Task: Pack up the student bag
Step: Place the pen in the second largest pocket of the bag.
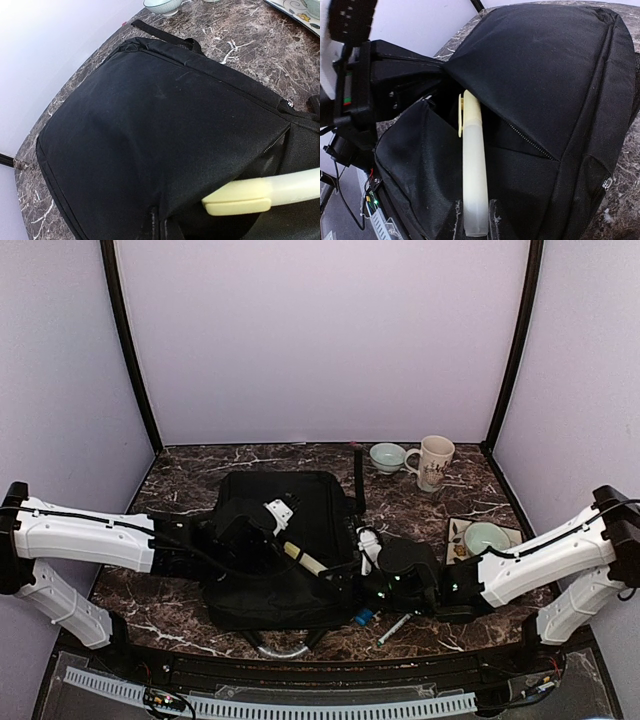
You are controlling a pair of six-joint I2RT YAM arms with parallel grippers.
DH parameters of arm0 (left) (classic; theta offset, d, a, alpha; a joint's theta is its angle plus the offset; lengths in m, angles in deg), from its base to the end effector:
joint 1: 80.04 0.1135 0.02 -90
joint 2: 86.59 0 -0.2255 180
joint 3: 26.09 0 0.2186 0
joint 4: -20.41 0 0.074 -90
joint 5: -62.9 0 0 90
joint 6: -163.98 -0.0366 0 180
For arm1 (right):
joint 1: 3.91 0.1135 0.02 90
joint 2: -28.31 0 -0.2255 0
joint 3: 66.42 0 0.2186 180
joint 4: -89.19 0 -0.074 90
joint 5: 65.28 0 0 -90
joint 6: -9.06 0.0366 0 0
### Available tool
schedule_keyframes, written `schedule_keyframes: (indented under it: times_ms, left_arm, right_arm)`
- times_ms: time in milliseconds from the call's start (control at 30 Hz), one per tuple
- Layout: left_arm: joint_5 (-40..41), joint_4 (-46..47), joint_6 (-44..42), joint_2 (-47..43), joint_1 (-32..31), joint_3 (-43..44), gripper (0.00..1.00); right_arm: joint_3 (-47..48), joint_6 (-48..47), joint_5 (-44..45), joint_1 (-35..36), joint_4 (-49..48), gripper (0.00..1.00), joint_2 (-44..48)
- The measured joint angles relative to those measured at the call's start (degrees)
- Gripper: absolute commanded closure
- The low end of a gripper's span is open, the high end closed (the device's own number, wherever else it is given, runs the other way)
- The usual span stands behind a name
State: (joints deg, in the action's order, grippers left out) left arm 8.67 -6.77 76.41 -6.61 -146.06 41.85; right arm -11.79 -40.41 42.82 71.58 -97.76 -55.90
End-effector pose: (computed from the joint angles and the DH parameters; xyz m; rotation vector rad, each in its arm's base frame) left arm 0.1313 -0.2425 0.2244 0.8272 1.9406 -0.0003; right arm 0.0831 0.2757 0.1881 -0.4137 2.0480 0.9992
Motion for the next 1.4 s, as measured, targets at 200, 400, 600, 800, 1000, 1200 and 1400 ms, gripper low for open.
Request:
schedule_keyframes:
  times_ms: [200,400,600,800,1000,1200,1400]
  left_arm:
    - [-0.4,0.1,0.4,1.3,-0.4,0.0,1.0]
    - [-0.3,0.5,1.4,3.0,-1.1,0.0,1.0]
    - [-0.8,1.0,2.7,3.0,-1.4,0.0,1.0]
    - [-3.4,2.0,4.9,1.8,-1.5,-0.9,1.0]
    - [-7.5,2.2,7.8,-1.3,-1.9,-2.4,1.0]
    - [-10.0,3.1,9.4,-3.5,-1.9,-4.8,1.0]
    - [-10.1,5.3,9.8,-5.3,-2.2,-7.5,1.0]
  right_arm:
    - [1.6,2.0,2.3,0.0,1.9,1.0,-3.9]
    - [5.2,4.1,5.3,0.0,3.9,1.0,-7.5]
    - [8.8,5.9,9.2,0.0,5.4,1.0,-10.5]
    - [11.2,7.7,13.1,0.2,6.5,1.0,-12.5]
    - [12.3,8.7,15.9,0.3,6.1,1.0,-13.9]
    - [12.5,7.3,16.3,0.4,2.8,0.97,-15.6]
    - [10.9,4.8,13.5,0.3,-1.2,0.77,-15.9]
